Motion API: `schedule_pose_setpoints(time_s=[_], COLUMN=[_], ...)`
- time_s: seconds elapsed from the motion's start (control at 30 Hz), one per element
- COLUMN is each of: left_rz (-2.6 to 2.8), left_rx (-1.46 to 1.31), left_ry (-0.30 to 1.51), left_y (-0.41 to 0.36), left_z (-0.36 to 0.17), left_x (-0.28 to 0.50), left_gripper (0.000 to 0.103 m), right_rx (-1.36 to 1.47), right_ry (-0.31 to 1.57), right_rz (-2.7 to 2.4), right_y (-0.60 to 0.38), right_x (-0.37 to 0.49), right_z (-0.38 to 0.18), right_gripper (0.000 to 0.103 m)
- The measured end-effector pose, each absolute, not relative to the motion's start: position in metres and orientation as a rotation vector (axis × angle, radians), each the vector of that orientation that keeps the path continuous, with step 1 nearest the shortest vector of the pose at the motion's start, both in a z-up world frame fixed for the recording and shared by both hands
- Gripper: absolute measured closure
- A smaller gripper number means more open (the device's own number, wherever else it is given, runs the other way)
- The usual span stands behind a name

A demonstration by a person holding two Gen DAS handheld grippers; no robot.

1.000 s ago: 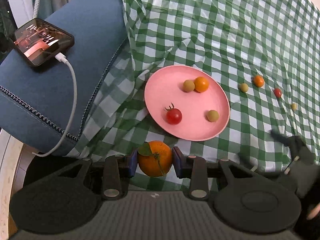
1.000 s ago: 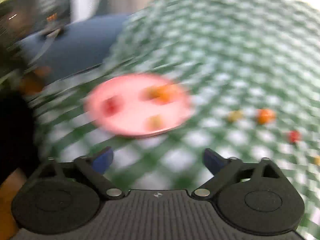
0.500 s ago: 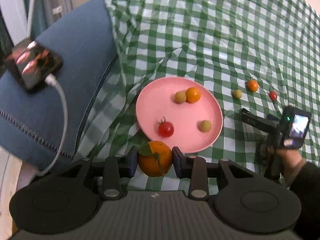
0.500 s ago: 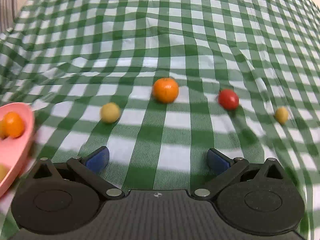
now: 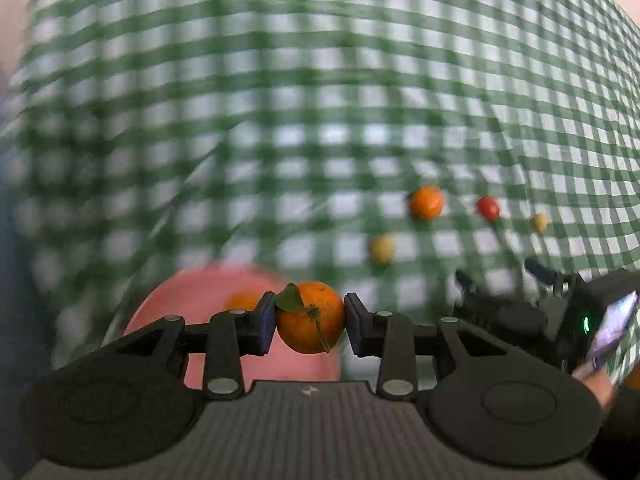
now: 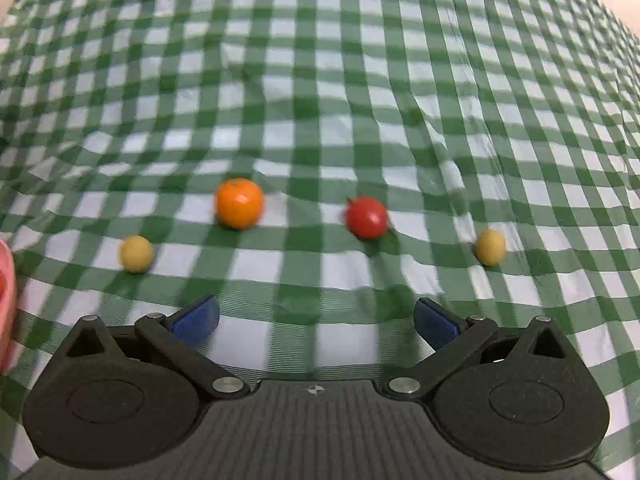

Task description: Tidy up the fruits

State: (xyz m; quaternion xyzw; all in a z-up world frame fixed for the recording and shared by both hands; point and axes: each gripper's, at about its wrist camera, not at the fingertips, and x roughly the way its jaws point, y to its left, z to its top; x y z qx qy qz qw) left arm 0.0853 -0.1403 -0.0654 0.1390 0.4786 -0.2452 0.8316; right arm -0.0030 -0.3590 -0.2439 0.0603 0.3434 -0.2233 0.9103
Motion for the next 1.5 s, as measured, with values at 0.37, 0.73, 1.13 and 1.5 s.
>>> schedule_pose_setpoints(time_s=[0.37, 0.73, 1.13, 1.5], left_rz=[-0.463, -0.368, -0.300, -0.519], left_rx=[0.317, 0.288, 0.400, 0.335], left_ry=[1.052, 1.083, 1.081, 0.975], left_y=[-0.197, -0.120, -0.055, -0.146], left_z=[-0.092, -0.072, -0.080, -0.070], left_x=[0.147, 0.130, 0.116, 0.103], left_gripper=[0.063, 0.063, 0.001, 0.000], right_rx=[0.058, 0.014, -0.101, 0.095], right_ry=[0.753, 0.702, 0.718, 0.737], right_rz=[-0.202, 0.051, 0.249, -0.311], right_y=[-0.367, -0.275, -0.174, -0.320], right_x=[0.101, 0.049, 0.039, -0.001], right_z=[-0.253, -0.175, -0.168, -0.168], right_gripper=[0.045, 0.065, 0.019, 0.012])
